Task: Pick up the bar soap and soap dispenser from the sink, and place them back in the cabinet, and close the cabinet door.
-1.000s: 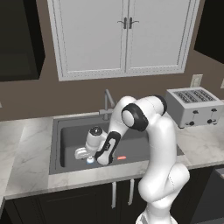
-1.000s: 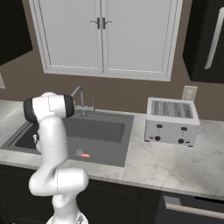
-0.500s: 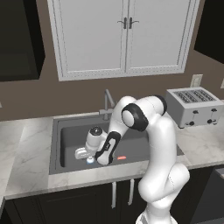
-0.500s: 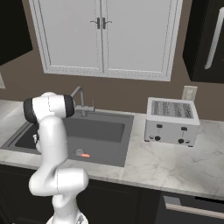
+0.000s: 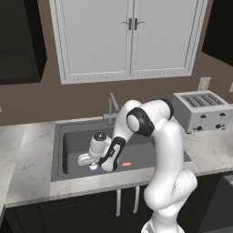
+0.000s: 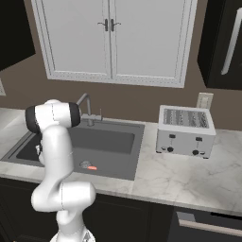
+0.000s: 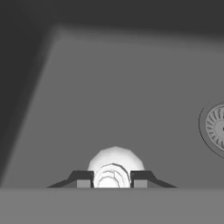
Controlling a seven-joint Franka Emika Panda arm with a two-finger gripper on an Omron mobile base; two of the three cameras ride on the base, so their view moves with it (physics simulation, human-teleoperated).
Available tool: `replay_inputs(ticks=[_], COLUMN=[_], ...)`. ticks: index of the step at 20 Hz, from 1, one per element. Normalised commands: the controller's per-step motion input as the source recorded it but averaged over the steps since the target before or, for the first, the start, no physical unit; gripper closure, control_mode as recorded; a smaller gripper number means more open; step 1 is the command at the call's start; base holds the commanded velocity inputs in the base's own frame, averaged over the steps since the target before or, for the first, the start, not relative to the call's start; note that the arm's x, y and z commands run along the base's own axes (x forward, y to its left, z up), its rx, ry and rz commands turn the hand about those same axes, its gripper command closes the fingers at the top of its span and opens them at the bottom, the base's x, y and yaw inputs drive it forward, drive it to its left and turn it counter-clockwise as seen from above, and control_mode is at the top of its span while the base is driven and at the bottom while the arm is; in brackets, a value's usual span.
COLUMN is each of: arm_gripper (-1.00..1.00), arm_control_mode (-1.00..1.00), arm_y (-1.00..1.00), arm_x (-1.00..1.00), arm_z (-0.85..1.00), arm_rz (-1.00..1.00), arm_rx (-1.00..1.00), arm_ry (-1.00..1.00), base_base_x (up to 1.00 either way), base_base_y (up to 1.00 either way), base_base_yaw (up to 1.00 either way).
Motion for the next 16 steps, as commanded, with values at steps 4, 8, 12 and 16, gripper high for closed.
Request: replay_inputs(ticks=[4, 8, 12, 16], arm_gripper=[1.00, 1.00, 1.00, 1.00], arm_control_mode=[-1.00, -1.00, -1.00, -1.00], arm_y=[0.00, 0.00, 0.00, 0.00], arm_x=[0.00, 0.00, 0.00, 0.00], arm_z=[0.00, 0.00, 0.00, 0.01], arm_rz=[0.00, 0.00, 0.00, 0.00], arm_rx=[0.00, 0.00, 0.00, 0.00], arm_ry=[0.00, 0.00, 0.00, 0.00], base_base_x=[0.00, 0.00, 0.00, 0.00], base_base_y=[0.00, 0.00, 0.00, 0.00], base_base_yaw=[0.00, 0.00, 0.00, 0.00])
